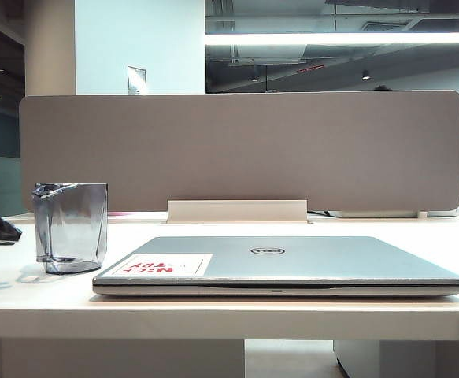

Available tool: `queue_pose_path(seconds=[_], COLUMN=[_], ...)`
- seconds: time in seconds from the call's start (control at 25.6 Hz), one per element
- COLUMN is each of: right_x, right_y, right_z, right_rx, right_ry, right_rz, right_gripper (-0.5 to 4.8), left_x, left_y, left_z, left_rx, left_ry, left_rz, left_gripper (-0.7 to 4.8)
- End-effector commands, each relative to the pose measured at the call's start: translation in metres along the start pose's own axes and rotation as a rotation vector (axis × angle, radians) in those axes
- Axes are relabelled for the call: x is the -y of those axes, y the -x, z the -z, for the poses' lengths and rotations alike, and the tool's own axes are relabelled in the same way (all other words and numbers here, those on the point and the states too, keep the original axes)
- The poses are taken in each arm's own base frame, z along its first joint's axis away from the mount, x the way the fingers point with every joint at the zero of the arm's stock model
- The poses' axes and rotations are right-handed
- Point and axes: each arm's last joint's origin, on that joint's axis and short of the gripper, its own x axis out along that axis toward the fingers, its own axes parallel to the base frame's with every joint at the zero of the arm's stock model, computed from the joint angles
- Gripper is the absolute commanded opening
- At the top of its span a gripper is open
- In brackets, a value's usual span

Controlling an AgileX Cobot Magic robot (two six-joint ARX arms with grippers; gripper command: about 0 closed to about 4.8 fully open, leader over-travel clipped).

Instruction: Pick up the water cup and place it on the side of the laptop away from you.

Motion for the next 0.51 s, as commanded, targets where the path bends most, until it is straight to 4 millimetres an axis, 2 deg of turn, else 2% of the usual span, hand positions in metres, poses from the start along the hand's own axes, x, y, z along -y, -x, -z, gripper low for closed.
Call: queue_pose_path(seconds=[0.04, 0.16, 0.27, 0.39, 0.51], right_x=[0.0, 0.0, 0.0, 0.0, 0.0], right_y=[-0.0005, -0.0005, -0.0005, -0.0005, -0.0005], right_z=[0.0008, 0.0008, 0.0008, 0.0008, 0.0008], right_rx=[0.006, 0.006, 0.006, 0.006, 0.006], right_ry=[0.003, 0.004, 0.004, 0.004, 0.004], right_rz=[-0.001, -0.001, -0.001, -0.001, -0.001], right_gripper=[-0.01, -0.01, -0.01, -0.01, -0.01], left_x=[0.0003, -0.0002, -0.0009, -0.0013, -0.0001], left_y=[0.0008, 0.001, 0.0011, 0.0009, -0.0006], left_z=[-0.0037, -0.0108, -0.0116, -0.0115, -0.0118], left_rx=[0.032, 0.096, 0.098, 0.093, 0.092], left_ry=[-0.03, -0.134, -0.145, -0.153, -0.161], left_rz=[0.038, 0.082, 0.07, 0.056, 0.065], left_gripper=[0.85, 0.85, 0.93, 1.35, 1.34])
